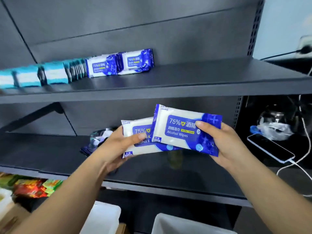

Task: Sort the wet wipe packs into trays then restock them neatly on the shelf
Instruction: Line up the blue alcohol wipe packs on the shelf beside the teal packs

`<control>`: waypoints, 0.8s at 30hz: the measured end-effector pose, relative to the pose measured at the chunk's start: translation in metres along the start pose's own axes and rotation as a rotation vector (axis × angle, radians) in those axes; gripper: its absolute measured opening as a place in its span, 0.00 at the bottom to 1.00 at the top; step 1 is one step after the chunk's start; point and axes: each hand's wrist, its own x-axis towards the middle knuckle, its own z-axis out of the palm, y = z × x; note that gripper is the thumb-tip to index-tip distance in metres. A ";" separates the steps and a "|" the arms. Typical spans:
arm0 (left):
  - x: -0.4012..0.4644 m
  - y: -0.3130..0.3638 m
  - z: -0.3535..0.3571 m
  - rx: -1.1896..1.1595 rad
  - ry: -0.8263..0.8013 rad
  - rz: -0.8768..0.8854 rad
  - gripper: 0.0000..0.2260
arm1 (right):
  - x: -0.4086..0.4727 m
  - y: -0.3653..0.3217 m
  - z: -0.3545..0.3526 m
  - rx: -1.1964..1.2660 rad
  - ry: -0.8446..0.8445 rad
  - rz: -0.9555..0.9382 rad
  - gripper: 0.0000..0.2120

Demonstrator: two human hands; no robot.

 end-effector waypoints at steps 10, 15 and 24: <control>0.056 0.076 -0.058 0.001 -0.036 0.157 0.15 | 0.052 -0.026 0.104 -0.094 -0.012 -0.199 0.02; 0.099 0.110 -0.109 -0.025 -0.063 0.202 0.18 | 0.105 -0.033 0.169 -0.207 -0.036 -0.280 0.03; 0.190 0.147 -0.215 0.045 0.164 0.346 0.11 | 0.214 -0.027 0.240 -0.422 0.014 -0.254 0.03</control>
